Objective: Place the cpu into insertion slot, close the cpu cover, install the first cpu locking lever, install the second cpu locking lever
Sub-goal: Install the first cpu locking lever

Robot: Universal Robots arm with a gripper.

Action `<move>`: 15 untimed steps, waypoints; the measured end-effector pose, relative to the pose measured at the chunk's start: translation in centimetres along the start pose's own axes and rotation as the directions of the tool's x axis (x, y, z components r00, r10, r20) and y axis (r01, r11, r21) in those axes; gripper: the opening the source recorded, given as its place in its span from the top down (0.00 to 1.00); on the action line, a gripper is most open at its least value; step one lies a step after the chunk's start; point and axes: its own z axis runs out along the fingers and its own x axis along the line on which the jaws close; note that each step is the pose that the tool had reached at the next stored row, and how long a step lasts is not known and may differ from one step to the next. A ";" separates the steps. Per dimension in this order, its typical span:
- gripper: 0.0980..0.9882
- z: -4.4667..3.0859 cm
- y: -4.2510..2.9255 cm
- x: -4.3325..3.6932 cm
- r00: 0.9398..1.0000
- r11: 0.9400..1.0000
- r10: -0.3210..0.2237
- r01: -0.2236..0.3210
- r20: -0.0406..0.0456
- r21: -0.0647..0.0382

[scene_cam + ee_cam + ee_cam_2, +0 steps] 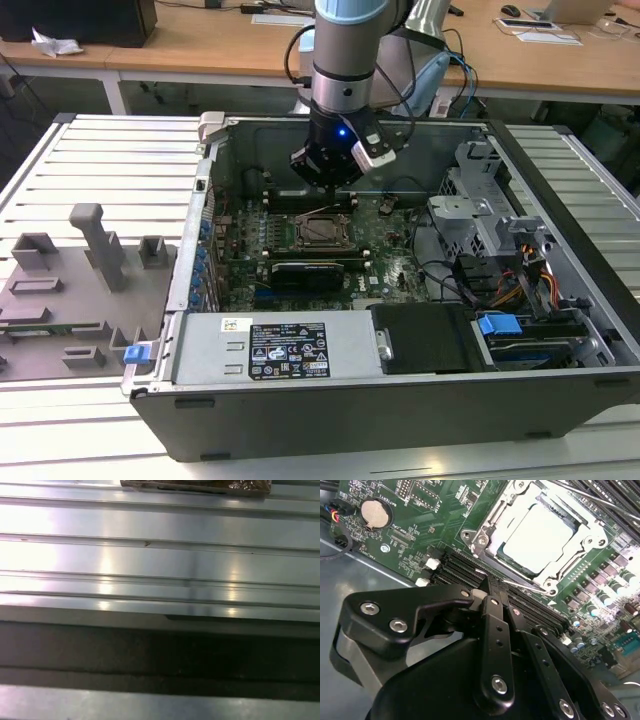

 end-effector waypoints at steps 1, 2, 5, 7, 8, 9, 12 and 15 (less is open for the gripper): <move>0.99 0.14 -0.01 -0.03 1.000 1.000 -0.004 0.004 0.000 0.000; 0.99 0.29 -0.02 -0.08 1.000 1.000 -0.007 0.007 0.000 0.000; 0.99 0.60 -0.03 -0.15 1.000 1.000 -0.011 0.011 -0.001 0.000; 0.99 0.82 -0.05 -0.17 1.000 1.000 -0.013 0.013 -0.001 0.000; 0.99 0.92 -0.05 -0.19 1.000 1.000 -0.013 0.013 -0.001 0.000; 0.99 1.08 -0.06 -0.22 1.000 1.000 -0.014 0.014 -0.001 0.000; 0.99 1.35 -0.08 -0.34 1.000 1.000 -0.014 0.014 -0.002 0.001; 0.99 1.59 -0.10 -0.44 1.000 1.000 -0.014 0.014 -0.003 0.002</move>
